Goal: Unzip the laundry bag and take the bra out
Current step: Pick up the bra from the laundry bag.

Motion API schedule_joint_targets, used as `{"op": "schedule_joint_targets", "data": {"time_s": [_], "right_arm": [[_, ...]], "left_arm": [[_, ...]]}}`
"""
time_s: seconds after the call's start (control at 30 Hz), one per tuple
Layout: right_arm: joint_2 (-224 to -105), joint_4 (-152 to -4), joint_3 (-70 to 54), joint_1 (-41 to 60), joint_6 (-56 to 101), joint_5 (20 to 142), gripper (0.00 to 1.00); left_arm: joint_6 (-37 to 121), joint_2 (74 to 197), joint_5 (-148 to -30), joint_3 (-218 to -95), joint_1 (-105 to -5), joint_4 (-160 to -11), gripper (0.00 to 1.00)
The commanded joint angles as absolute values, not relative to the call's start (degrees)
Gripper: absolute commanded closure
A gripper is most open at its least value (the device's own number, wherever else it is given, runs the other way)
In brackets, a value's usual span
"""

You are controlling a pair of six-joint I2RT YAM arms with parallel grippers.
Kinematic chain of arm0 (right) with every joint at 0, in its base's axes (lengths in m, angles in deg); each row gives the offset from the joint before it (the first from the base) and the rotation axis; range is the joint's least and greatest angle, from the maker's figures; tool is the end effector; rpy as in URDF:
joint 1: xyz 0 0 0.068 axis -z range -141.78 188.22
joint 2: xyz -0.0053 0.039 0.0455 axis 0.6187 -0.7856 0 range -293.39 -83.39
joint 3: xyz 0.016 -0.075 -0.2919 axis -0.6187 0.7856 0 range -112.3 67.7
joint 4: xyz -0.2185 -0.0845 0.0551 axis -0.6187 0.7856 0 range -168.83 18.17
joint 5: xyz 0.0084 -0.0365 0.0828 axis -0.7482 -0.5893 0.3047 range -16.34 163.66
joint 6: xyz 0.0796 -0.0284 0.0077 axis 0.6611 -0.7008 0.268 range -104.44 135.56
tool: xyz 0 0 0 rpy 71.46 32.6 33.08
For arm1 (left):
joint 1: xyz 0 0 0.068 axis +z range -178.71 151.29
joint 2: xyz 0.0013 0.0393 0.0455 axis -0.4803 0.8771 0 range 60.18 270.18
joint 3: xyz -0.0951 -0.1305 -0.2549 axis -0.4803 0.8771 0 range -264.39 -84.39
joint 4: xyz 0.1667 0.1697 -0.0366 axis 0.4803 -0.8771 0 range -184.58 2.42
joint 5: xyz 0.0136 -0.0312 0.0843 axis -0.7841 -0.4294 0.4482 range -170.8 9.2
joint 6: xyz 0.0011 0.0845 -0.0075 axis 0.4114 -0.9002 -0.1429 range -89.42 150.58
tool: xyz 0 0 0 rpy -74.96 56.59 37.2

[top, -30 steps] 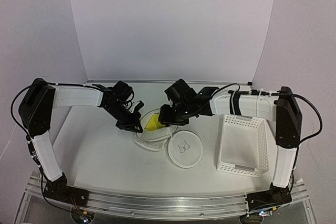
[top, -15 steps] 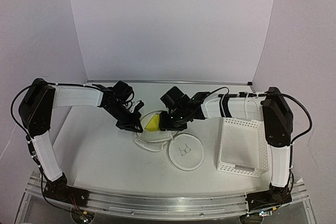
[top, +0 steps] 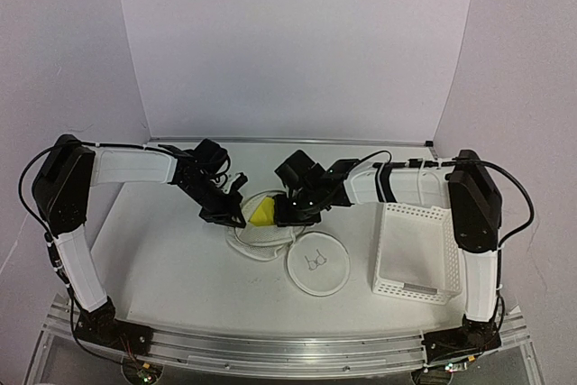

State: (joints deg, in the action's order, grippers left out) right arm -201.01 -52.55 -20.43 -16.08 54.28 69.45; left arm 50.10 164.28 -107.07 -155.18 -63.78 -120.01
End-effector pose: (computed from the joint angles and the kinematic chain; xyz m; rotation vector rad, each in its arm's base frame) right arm 0.2746 0.3729 0.1938 -0.3271 2.6103 0.5209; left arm 0.2826 -0.2388 0.1979 0.5268 2.8022 -0.8712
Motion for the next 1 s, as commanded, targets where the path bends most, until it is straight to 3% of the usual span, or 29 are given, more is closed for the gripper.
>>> {"op": "schedule_joint_targets", "data": {"time_s": [0.0, 0.37, 0.5, 0.67, 0.97], "right_arm": [[-196.52, -55.07, -22.52, -16.0, 52.9, 67.55, 0.59], [-197.04, -55.28, -24.83, -16.0, 51.76, 66.76, 0.6], [-197.65, -55.3, -25.14, -16.0, 51.84, 67.21, 0.69], [-197.05, -55.28, -24.88, -16.0, 51.69, 67.33, 1.0], [-192.55, -55.28, -22.34, -16.0, 50.99, 68.75, 1.0]], "left_arm": [[49.74, 164.07, -108.36, -155.5, -63.7, -118.44, 1.0], [49.68, 164.05, -108.49, -155.59, -63.68, -118.34, 1.0], [49.65, 163.98, -108.44, -155.5, -63.69, -118.39, 1.0], [49.65, 163.9, -108.4, -155.41, -63.72, -118.43, 1.0], [50.3, 163.33, -107.79, -156.27, -63.69, -118.35, 1.0]]}}
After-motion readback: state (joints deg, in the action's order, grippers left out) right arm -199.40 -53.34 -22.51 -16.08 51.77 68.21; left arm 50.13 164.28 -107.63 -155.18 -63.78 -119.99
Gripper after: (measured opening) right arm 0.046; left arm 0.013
